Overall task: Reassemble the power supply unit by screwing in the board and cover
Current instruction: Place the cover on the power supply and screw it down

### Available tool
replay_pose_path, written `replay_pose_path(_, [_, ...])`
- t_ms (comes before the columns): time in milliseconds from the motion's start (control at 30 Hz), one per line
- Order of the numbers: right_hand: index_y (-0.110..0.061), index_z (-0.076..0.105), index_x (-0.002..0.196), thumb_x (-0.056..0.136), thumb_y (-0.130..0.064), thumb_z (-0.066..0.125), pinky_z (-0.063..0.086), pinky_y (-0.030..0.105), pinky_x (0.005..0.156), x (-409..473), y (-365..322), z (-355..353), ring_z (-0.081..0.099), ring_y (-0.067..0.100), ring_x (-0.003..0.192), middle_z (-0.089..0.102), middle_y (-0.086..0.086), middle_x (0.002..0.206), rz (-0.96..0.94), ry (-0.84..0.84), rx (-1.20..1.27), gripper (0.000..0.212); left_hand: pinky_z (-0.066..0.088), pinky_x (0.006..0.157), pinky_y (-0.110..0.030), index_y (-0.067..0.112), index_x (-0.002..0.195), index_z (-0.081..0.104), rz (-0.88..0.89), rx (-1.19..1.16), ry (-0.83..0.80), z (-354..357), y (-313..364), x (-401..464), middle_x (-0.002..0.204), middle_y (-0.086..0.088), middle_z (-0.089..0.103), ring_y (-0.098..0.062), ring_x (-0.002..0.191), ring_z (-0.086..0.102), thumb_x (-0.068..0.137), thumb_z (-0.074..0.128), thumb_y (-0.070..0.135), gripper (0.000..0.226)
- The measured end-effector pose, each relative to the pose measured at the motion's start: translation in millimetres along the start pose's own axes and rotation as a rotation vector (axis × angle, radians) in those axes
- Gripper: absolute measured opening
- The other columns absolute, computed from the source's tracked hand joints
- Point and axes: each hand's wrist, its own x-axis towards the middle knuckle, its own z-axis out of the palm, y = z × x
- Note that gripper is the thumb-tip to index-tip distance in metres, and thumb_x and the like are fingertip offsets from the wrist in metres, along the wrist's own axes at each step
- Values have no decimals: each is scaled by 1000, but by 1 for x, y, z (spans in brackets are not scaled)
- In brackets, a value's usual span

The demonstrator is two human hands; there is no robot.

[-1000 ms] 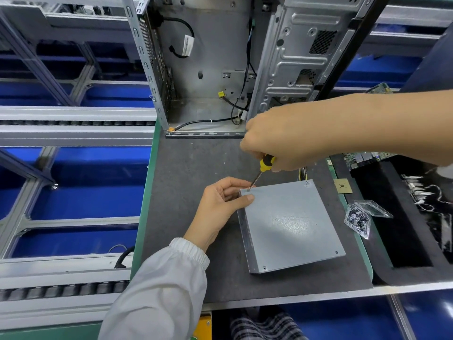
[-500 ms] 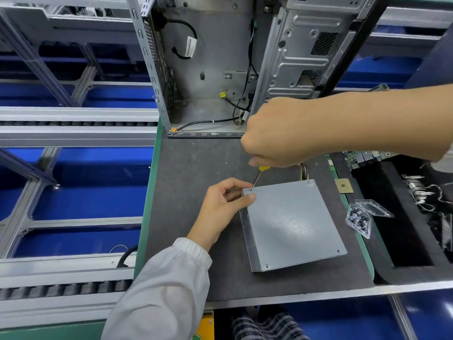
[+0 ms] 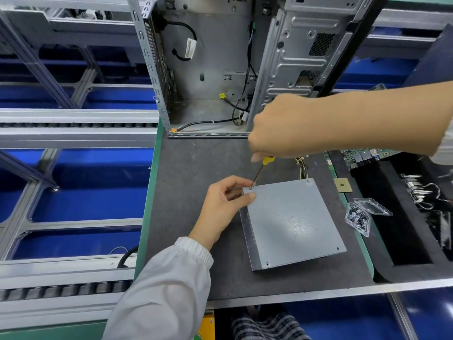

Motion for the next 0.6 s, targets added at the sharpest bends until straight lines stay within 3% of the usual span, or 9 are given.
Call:
replay_pose_path(67, [-14, 40, 90, 91, -58, 43, 23, 27, 43, 1, -1, 4, 31, 15, 49, 35, -1, 63, 5, -51, 78, 43, 57, 87, -33, 18, 97, 71, -16, 15, 1, 0, 0, 0, 104, -8, 73, -21, 96, 71, 84, 73, 2, 21])
replay_pose_path(133, [-13, 42, 100, 84, -52, 61, 23, 27, 42, 2, 0, 0, 34, 13, 52, 45, 1, 82, -15, -125, 109, 46, 57, 87, -32, 18, 102, 69, -31, 23, -22, 0, 1, -1, 107, -7, 73, -20, 99, 70, 84, 74, 4, 23])
replay_pose_path(200, [-16, 49, 91, 85, -37, 63, 30, 29, 45, 3, 3, -2, 43, 19, 58, 50, 4, 91, -34, -122, 110, 27, 55, 89, -26, 13, 108, 67, 0, 40, -21, -6, 4, -1, 109, -6, 72, -16, 102, 69, 83, 74, 3, 27])
replay_pose_path(233, [-18, 45, 77, 88, -36, 60, 33, 30, 47, 2, 4, -4, 45, 22, 60, 48, 4, 83, -17, -95, 132, 26, 53, 89, -23, 11, 108, 67, 37, 74, 16, -13, 5, -2, 106, -6, 72, -13, 100, 68, 83, 74, 2, 27])
replay_pose_path(300, [-18, 28, 63, 96, -42, 47, 33, 31, 51, 1, 2, -10, 40, 26, 59, 34, 2, 65, 5, -26, 73, 45, 49, 82, -18, 13, 100, 68, 114, 299, 139, -32, 6, -4, 93, -3, 70, -7, 86, 66, 84, 72, 2, 20])
replay_pose_path(400, [-10, 45, 79, 99, -48, 34, 37, 33, 54, 3, -3, -7, 46, 29, 66, 30, 1, 61, 11, -8, 17, 44, 41, 69, -22, 23, 87, 63, 120, 818, 204, -56, -1, -13, 82, 4, 58, -6, 69, 52, 81, 78, 16, 18])
replay_pose_path(500, [-10, 44, 98, 86, -58, 53, 31, 30, 47, 2, -3, -7, 42, 21, 61, 47, 4, 73, 1, -133, 108, 50, 42, 66, -26, 24, 93, 57, 26, 1019, 123, -61, -11, -21, 87, 10, 50, -4, 72, 47, 79, 79, 35, 28])
replay_pose_path(567, [-11, 46, 100, 85, -42, 62, 29, 29, 46, 2, 1, -6, 41, 20, 62, 55, 7, 92, -46, -148, 99, 38, 44, 67, -29, 23, 97, 56, 23, 1058, 130, -58, -17, -22, 91, 8, 49, -6, 72, 46, 82, 76, 33, 27])
replay_pose_path(600, [-12, 45, 95, 87, -37, 61, 32, 30, 48, 1, 2, -6, 42, 20, 64, 54, 7, 90, -50, -130, 101, 31, 44, 68, -29, 22, 98, 56, 31, 1061, 142, -56, -18, -20, 92, 7, 49, -8, 73, 46, 84, 74, 31, 25])
